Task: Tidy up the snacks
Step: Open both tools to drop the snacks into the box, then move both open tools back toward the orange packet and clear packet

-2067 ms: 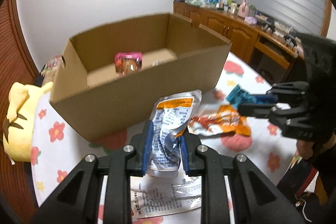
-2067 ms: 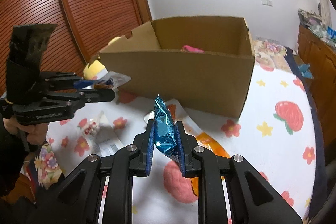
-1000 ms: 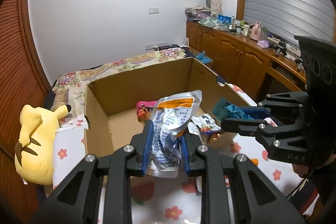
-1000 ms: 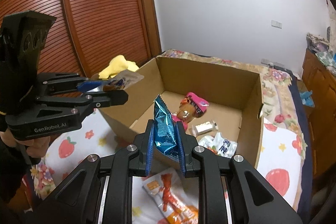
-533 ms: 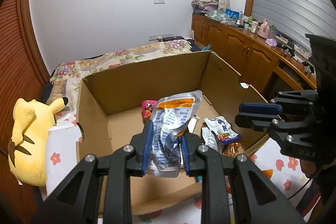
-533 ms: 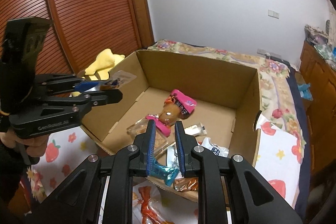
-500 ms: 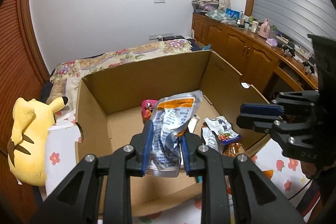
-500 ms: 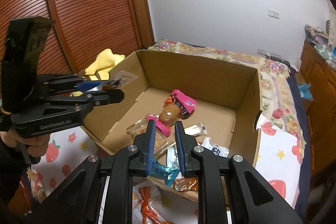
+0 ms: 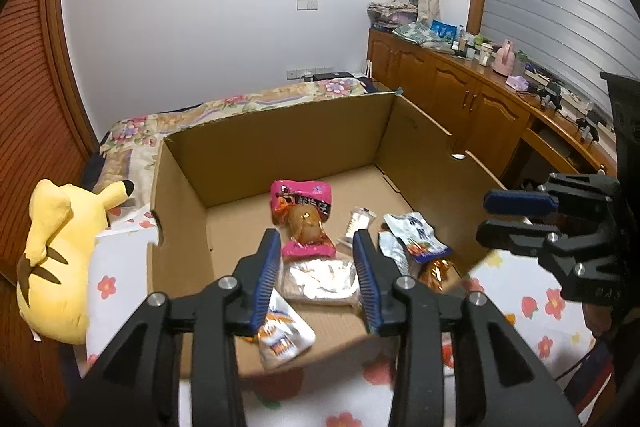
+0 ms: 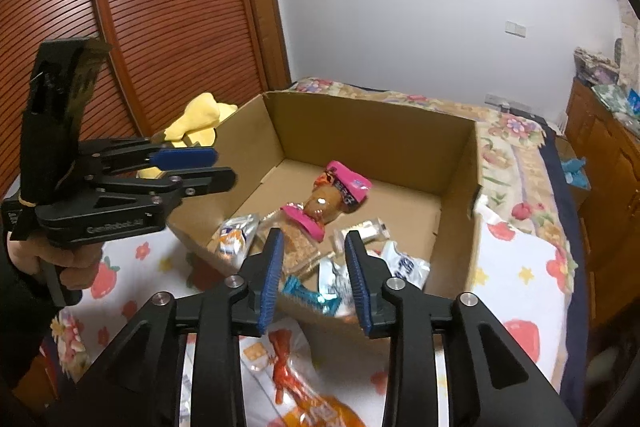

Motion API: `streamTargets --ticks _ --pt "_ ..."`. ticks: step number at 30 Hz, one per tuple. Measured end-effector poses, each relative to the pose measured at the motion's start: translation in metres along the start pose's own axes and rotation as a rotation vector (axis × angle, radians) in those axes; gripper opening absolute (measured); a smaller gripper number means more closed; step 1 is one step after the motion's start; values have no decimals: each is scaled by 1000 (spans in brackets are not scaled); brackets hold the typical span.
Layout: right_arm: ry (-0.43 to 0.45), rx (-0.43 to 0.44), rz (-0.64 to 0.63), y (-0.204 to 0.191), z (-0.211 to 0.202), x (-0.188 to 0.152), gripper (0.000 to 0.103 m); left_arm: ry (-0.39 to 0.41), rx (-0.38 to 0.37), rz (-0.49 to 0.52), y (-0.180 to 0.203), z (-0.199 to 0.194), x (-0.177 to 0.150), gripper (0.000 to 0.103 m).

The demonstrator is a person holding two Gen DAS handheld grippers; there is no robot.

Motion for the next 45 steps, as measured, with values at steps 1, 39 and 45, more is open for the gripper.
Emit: streamTargets --ticks 1,39,45 --pt "6 -4 4 -1 -7 -3 36 4 -3 4 3 -6 -2 38" --pt "-224 -46 51 1 25 -146 64 -113 -62 -43 45 -57 -187 49" --pt "-236 -33 26 -8 18 -154 66 -133 -45 -82 39 -56 -203 49"
Point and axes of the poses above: each gripper's, at about its wrist camera, not at the fingertips, and z roughly the way its jaws point, y to its right, x to its top, the point moved 9 cm from there along z, roughly the way its jaws point, and after that the axes turned 1 degree about x, right-handed, at the moved point
